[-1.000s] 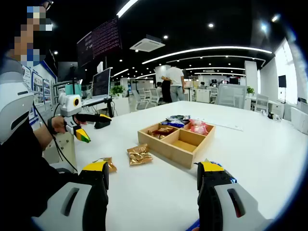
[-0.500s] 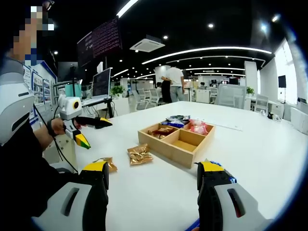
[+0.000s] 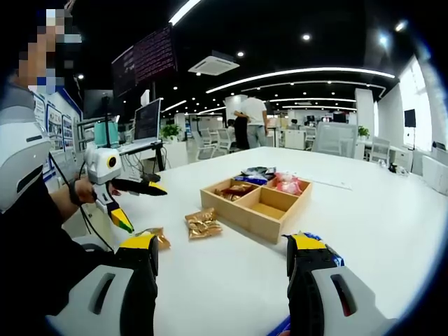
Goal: Pick up the scattered marshmallows, QQ candies, Oreo cookies, and mixed nuts on the table and sort them into separate containers
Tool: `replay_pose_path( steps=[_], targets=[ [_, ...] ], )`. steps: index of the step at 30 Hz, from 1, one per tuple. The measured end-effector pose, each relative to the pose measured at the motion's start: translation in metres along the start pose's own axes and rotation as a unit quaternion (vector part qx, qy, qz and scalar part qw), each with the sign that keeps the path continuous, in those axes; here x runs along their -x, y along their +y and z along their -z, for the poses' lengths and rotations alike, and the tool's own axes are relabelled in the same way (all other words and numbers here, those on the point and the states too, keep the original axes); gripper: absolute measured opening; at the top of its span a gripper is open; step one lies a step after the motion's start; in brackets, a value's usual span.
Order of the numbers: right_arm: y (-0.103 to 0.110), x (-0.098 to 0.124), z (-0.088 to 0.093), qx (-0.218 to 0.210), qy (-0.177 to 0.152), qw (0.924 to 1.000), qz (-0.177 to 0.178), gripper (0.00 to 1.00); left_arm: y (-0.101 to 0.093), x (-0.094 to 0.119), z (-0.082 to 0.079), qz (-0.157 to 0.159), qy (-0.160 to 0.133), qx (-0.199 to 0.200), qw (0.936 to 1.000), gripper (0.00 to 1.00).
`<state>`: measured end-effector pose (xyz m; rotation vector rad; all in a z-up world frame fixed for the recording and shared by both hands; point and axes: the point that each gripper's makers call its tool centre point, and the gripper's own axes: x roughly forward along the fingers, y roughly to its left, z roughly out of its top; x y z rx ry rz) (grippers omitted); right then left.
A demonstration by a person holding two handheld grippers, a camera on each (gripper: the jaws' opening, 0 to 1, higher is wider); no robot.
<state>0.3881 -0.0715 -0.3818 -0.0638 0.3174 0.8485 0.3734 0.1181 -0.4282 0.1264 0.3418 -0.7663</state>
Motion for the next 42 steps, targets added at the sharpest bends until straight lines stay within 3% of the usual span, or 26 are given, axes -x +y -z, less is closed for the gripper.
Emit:
replay_pose_path(
  steps=[12,28,29,31,32,33,36,39,42],
  targets=[
    [-0.001,0.001,0.0,0.0,-0.001,1.0,0.0,0.71,-0.004,-0.011,0.014,-0.004,0.018,-0.014,0.9997,0.87],
    [0.0,0.003,-0.004,0.004,-0.005,1.0,0.0,0.71,-0.013,-0.018,0.014,0.008,0.016,-0.011,0.9998,0.79],
    [0.0,0.003,-0.004,0.004,-0.006,1.0,0.0,0.71,-0.014,-0.018,0.015,0.01,0.018,-0.012,0.9997,0.77],
    [0.0,0.004,-0.003,0.003,-0.005,1.0,0.0,0.71,-0.011,-0.017,0.031,0.005,0.062,-0.041,0.9972,0.68],
    [-0.001,0.004,-0.002,0.003,-0.005,1.0,0.001,0.71,-0.016,-0.024,0.015,0.009,0.017,-0.021,0.9996,0.66],
    [-0.001,0.004,-0.002,0.003,-0.004,1.0,0.001,0.71,-0.012,-0.016,0.022,0.008,0.044,-0.031,0.9985,0.65],
    [-0.002,0.004,-0.002,0.002,-0.005,1.0,0.002,0.71,-0.014,-0.02,0.027,0.016,0.038,-0.018,0.999,0.61],
    [-0.002,0.003,-0.002,0.002,-0.005,1.0,0.002,0.71,-0.021,-0.021,0.029,0.035,0.041,-0.009,0.9985,0.5],
    [-0.002,0.003,-0.001,0.001,-0.004,1.0,0.001,0.71,-0.024,-0.023,0.03,0.039,0.044,-0.009,0.9982,0.49]
  ],
)
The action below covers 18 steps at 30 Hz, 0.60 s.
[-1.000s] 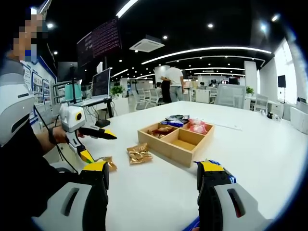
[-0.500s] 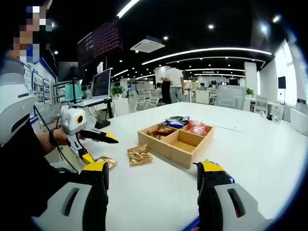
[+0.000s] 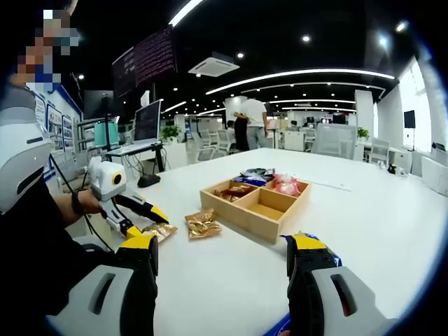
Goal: Pick up the scattered marshmallows, QQ candies, Oreo cookies, and mixed nuts on the table and sort them into separate containers
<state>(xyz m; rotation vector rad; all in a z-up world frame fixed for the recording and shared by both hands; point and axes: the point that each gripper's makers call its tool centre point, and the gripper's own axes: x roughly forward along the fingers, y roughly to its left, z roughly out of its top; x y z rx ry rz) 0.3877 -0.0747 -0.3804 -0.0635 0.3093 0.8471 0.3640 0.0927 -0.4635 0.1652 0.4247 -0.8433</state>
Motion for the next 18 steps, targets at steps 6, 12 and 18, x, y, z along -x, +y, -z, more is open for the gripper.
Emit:
replay_pose_path(
  steps=[6,12,18],
  targets=[
    [-0.0003,0.0,0.0017,-0.002,0.001,1.0,0.001,0.71,-0.0001,-0.0005,0.0007,0.002,-0.001,0.001,1.0,0.45],
    [-0.0005,0.0012,0.0011,-0.002,0.0,1.0,0.002,0.71,-0.0023,-0.0006,0.0,-0.001,-0.004,-0.002,1.0,0.41],
    [0.0008,0.0013,0.0013,0.0,0.001,1.0,0.002,0.71,-0.0028,-0.0009,-0.0012,-0.007,-0.007,-0.004,0.9999,0.38]
  ],
)
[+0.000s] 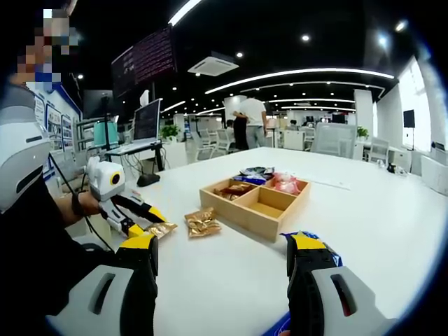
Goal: Pick up the scattered marshmallows, QQ candies, Oreo cookies, and mixed nuts on the table and sort them into separate containers
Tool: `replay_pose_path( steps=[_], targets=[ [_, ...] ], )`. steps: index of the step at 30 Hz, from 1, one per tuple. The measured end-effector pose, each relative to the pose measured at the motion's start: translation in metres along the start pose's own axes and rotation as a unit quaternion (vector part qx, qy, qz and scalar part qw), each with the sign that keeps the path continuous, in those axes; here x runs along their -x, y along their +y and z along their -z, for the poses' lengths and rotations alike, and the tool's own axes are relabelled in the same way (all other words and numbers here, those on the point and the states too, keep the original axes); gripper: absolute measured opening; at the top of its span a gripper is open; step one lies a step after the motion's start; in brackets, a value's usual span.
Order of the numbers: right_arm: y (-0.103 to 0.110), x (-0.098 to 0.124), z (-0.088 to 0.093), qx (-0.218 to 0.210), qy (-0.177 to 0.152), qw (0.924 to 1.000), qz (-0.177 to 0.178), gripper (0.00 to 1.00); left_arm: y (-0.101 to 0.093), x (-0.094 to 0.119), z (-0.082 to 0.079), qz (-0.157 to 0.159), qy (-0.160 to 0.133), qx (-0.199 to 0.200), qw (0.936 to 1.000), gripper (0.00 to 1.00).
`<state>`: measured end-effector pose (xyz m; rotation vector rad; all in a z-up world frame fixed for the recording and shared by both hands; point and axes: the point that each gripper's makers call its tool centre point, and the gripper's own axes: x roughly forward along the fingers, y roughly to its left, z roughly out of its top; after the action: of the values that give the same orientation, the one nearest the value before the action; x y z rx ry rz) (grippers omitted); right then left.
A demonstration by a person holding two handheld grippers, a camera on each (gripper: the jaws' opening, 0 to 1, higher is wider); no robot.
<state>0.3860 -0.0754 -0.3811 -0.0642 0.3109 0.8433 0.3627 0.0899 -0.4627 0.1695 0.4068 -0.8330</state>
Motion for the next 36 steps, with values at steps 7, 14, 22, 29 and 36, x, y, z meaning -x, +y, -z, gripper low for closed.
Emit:
replay_pose_path(
  steps=[7,14,22,29,36],
  targets=[
    [-0.001,0.0,-0.001,0.002,0.0,1.0,0.002,0.71,0.002,-0.001,-0.002,-0.005,-0.003,0.011,0.9999,0.35],
    [-0.001,0.001,-0.001,0.003,0.0,1.0,0.002,0.71,0.002,0.0,-0.003,-0.007,-0.002,0.034,0.9994,0.32],
    [-0.001,0.001,-0.001,0.003,0.001,1.0,0.002,0.71,0.001,0.0,-0.005,-0.006,-0.008,0.018,0.9998,0.27],
    [-0.002,0.001,-0.002,0.004,0.001,1.0,0.002,0.71,0.002,0.001,-0.006,-0.007,-0.008,0.025,0.9996,0.27],
    [-0.003,0.001,-0.001,0.002,0.001,1.0,0.004,0.71,0.002,0.003,-0.011,-0.004,-0.014,0.032,0.9994,0.27]
  ],
)
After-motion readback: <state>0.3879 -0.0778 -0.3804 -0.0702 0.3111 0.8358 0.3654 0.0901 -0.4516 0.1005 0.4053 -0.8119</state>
